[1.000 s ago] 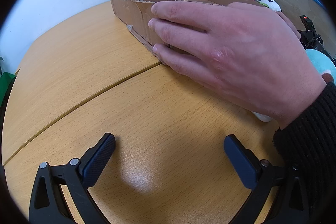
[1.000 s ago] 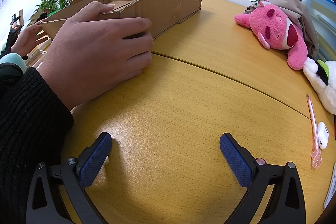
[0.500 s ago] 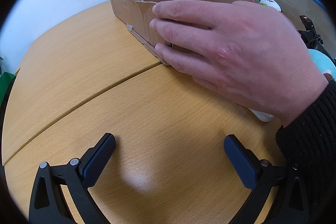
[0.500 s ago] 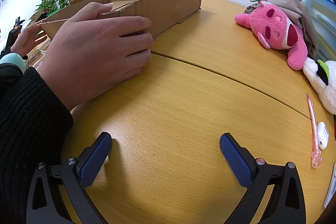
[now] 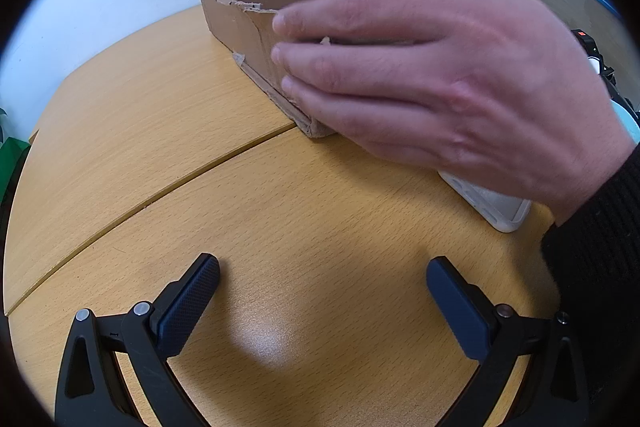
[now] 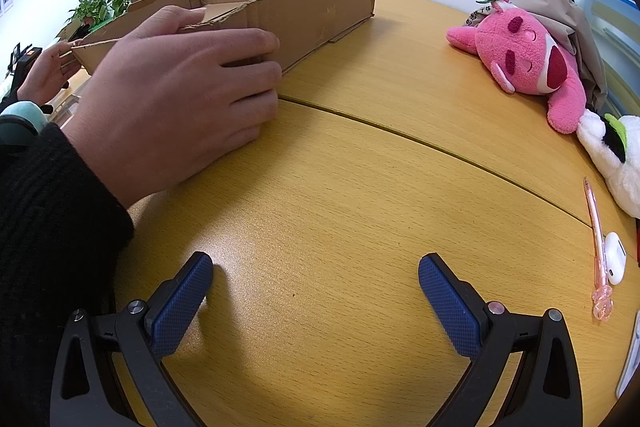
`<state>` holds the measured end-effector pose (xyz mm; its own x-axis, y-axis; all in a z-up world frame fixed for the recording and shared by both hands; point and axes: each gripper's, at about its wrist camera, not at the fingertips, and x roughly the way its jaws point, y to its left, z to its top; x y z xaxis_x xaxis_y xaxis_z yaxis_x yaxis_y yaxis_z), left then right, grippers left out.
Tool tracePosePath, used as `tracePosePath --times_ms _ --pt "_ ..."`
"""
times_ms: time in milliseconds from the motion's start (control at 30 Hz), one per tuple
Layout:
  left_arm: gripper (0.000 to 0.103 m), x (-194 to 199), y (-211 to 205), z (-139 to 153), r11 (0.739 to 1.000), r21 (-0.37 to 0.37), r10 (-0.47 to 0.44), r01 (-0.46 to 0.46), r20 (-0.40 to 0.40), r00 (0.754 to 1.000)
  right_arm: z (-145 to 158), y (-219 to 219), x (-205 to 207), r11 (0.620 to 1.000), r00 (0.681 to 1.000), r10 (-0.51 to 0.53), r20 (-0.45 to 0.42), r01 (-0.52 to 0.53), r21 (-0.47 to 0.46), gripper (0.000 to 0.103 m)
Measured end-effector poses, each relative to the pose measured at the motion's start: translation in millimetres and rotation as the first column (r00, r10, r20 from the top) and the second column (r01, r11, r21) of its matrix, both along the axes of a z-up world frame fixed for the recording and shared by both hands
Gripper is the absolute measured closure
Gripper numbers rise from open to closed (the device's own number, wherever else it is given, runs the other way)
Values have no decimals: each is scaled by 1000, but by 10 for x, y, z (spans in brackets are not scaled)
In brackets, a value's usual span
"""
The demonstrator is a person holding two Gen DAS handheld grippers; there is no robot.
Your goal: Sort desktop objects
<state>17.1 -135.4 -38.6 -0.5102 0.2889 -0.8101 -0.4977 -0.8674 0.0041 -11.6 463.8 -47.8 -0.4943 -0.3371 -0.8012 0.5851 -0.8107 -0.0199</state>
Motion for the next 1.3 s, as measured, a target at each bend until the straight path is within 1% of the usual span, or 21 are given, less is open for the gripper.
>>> tracePosePath --times_ms 1300 --pt "0 -6 15 11 1000 0 2 -2 0 1000 -11 -9 16 1000 1000 0 0 0 0 0"
